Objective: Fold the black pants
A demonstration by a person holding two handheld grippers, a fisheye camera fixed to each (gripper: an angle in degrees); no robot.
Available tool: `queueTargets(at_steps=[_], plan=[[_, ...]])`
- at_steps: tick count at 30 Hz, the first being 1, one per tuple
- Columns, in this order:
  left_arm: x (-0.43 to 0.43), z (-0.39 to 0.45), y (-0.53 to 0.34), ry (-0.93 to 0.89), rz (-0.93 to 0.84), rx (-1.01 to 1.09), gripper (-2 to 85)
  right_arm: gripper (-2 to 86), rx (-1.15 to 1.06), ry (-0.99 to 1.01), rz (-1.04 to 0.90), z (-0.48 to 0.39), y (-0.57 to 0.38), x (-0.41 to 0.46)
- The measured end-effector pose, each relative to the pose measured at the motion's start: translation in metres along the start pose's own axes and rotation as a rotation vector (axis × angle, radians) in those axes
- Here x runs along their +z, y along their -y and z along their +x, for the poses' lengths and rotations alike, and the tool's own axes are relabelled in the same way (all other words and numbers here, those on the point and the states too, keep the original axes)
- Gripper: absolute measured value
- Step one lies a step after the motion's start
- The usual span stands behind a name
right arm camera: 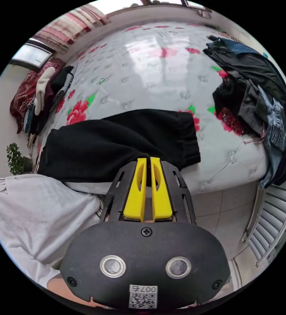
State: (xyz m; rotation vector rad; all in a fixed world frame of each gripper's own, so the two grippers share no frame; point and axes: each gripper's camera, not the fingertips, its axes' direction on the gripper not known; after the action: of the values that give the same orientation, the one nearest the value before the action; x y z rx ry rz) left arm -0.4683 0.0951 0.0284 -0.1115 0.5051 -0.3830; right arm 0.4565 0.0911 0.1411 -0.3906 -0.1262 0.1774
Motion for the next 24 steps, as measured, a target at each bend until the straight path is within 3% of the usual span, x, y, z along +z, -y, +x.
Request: queueTargets(at_steps=[3, 7, 10, 12, 15, 18, 19, 24], plan=[[-0.025, 0.027, 0.016, 0.061, 0.042, 0.126, -0.9, 0.0, -0.093, -0.023, 0.092, -0.015, 0.028, -0.035], [-0.048, 0.064, 0.017, 0.136, 0.108, 0.232, -0.9, 0.1, -0.321, -0.174, 0.359, -0.065, 0.047, -0.112], [-0.036, 0.070, 0.003, 0.195, 0.092, 0.208, -0.9, 0.2, -0.465, -0.301, 0.510, -0.094, 0.032, -0.139], [-0.021, 0.065, -0.008, 0.209, 0.071, 0.156, -0.9, 0.3, -0.500, -0.356, 0.497, -0.096, 0.023, -0.127], [0.005, 0.055, -0.025, 0.183, 0.063, 0.079, -0.9, 0.5, -0.409, -0.374, 0.266, -0.065, 0.022, -0.058], [0.026, 0.045, -0.031, 0.130, 0.079, -0.042, -0.9, 0.9, -0.141, -0.252, -0.074, -0.005, 0.021, 0.030], [0.034, 0.043, -0.033, 0.133, 0.071, -0.086, -0.9, 1.2, -0.078, -0.180, -0.088, 0.009, 0.012, 0.047], [0.047, 0.055, -0.030, 0.184, 0.058, -0.138, -0.9, 4.4, 0.140, 0.050, 0.196, 0.040, -0.012, 0.019]])
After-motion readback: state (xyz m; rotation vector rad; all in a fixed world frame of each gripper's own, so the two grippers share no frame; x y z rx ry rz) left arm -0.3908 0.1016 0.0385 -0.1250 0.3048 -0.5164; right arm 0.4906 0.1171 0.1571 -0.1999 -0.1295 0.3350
